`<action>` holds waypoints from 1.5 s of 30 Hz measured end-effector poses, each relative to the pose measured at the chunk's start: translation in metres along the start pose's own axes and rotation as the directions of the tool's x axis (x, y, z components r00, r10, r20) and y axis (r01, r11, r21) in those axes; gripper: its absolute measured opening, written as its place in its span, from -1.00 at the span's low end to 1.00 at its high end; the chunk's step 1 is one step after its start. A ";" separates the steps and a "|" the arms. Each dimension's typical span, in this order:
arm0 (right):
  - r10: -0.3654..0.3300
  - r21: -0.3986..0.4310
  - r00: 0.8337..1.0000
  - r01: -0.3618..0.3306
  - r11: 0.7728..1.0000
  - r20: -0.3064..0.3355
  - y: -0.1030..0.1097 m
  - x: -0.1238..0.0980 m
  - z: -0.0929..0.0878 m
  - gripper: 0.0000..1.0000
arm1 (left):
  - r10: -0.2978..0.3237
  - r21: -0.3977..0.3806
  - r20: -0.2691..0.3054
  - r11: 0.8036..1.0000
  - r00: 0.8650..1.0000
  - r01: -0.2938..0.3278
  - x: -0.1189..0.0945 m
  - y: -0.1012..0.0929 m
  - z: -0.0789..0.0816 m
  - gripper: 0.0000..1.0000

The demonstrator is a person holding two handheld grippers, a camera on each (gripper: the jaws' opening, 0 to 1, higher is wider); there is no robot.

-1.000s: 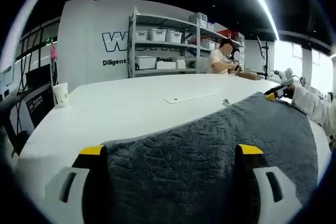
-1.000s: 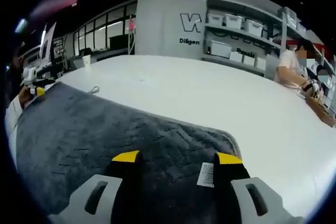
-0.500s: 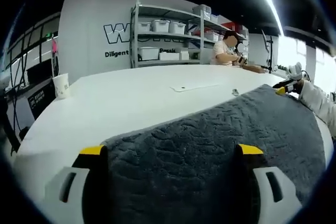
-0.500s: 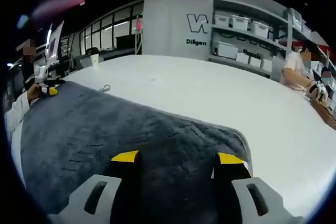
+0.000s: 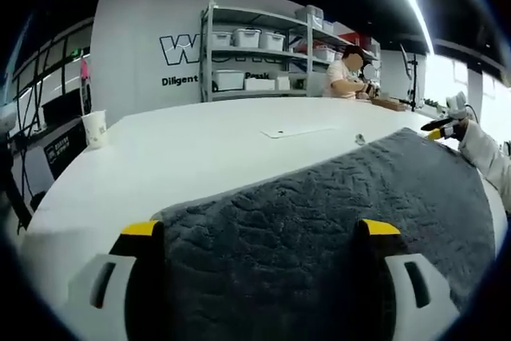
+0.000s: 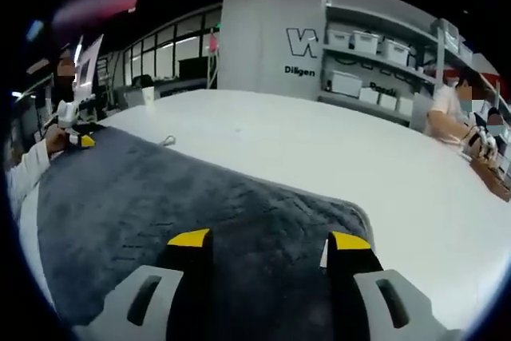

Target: Open the folded towel by lifting each exposed corner and separating the folded layers until the towel lies flat within the target outline without major curled edges

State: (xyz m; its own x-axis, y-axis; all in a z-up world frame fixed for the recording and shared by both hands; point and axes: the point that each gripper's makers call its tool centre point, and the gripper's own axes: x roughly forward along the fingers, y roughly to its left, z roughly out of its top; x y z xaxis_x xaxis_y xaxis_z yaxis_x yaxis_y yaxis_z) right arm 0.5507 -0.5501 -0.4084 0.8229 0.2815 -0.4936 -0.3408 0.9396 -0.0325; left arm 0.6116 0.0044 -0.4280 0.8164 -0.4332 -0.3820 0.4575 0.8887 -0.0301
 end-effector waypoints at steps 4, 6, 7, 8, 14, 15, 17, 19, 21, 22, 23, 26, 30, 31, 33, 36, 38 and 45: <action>-0.012 -0.043 0.999 0.013 0.999 0.032 0.007 -0.021 0.010 0.20 | -0.020 -0.026 0.033 0.999 0.999 0.021 -0.014 -0.013 0.017 0.99; 0.010 -0.040 0.999 -0.008 0.999 0.053 0.013 -0.028 0.014 0.21 | -0.031 -0.022 0.021 0.999 0.999 0.031 -0.024 -0.025 0.021 0.99; 0.019 -0.036 0.998 -0.017 0.999 0.060 0.017 -0.031 0.015 0.22 | -0.031 -0.021 0.018 0.999 0.999 0.032 -0.026 -0.027 0.021 0.99; 0.024 -0.036 0.998 -0.022 0.999 0.062 0.019 -0.033 0.014 0.23 | -0.032 -0.022 0.010 0.999 0.999 0.032 -0.033 -0.034 0.022 0.99; 0.063 -0.038 0.997 -0.061 0.997 0.039 0.042 -0.045 -0.006 0.28 | -0.053 -0.074 0.022 0.996 0.998 0.054 -0.066 -0.075 0.014 0.99; 0.073 -0.039 0.997 -0.072 0.997 0.031 0.048 -0.046 -0.011 0.29 | -0.047 -0.071 0.011 0.996 0.999 0.048 -0.069 -0.080 0.009 0.99; 0.096 -0.034 0.995 -0.095 0.995 0.016 0.059 -0.048 -0.021 0.29 | -0.019 -0.056 -0.016 0.998 1.000 0.018 -0.075 -0.086 -0.001 0.99; 0.112 -0.033 0.994 -0.112 0.993 0.006 0.067 -0.049 -0.026 0.31 | 0.026 -0.013 -0.034 1.000 0.999 -0.026 -0.080 -0.088 -0.009 0.99; 0.123 -0.039 0.992 -0.123 0.992 -0.005 0.075 -0.050 -0.033 0.32 | 0.067 -0.006 -0.043 0.998 0.997 -0.067 -0.083 -0.089 -0.016 0.99; 0.127 -0.042 0.992 -0.127 0.991 -0.007 0.078 -0.050 -0.035 0.32 | 0.072 -0.007 -0.041 0.997 0.997 -0.072 -0.083 -0.091 -0.018 0.99; 0.131 -0.043 0.991 -0.131 0.990 -0.007 0.080 -0.050 -0.037 0.32 | 0.074 -0.008 -0.041 0.997 0.996 -0.075 -0.083 -0.091 -0.019 0.99; 0.164 -0.044 0.986 -0.164 0.985 -0.014 0.089 -0.049 -0.044 0.30 | 0.081 -0.037 -0.029 0.996 0.996 -0.082 -0.085 -0.094 -0.026 0.99; 0.160 -0.075 0.986 -0.164 0.984 -0.053 0.087 -0.049 -0.055 0.28 | 0.078 -0.045 -0.052 0.996 0.996 -0.080 -0.084 -0.096 -0.038 0.99; 0.154 -0.080 0.986 -0.159 0.984 -0.065 0.084 -0.049 -0.057 0.28 | 0.078 -0.047 -0.059 0.996 0.995 -0.081 -0.085 -0.096 -0.041 0.99; 0.158 -0.089 0.984 -0.165 0.982 -0.079 0.082 -0.050 -0.062 0.28 | 0.066 -0.047 -0.072 0.996 0.995 -0.070 -0.084 -0.098 -0.047 0.99; 0.162 -0.064 0.983 -0.168 0.984 -0.085 0.079 -0.049 -0.067 0.30 | 0.079 -0.032 -0.072 0.996 0.994 -0.081 -0.085 -0.096 -0.051 0.98; 0.169 -0.072 0.982 -0.175 0.982 -0.085 0.079 -0.050 -0.068 0.30 | 0.081 -0.034 -0.064 0.996 0.995 -0.084 -0.085 -0.096 -0.051 0.98; 0.196 -0.085 0.976 -0.204 0.975 -0.096 0.080 -0.051 -0.069 0.30 | 0.089 -0.003 -0.079 0.996 0.993 -0.090 -0.085 -0.095 -0.054 0.97</action>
State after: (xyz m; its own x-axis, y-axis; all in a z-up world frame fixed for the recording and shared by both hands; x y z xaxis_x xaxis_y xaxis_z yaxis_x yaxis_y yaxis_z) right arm 0.4498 -0.5025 -0.4455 0.6928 0.4401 -0.5713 -0.5388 0.8424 -0.0045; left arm 0.4798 -0.0355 -0.4423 0.8234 -0.3388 -0.4552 0.3814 0.9244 0.0019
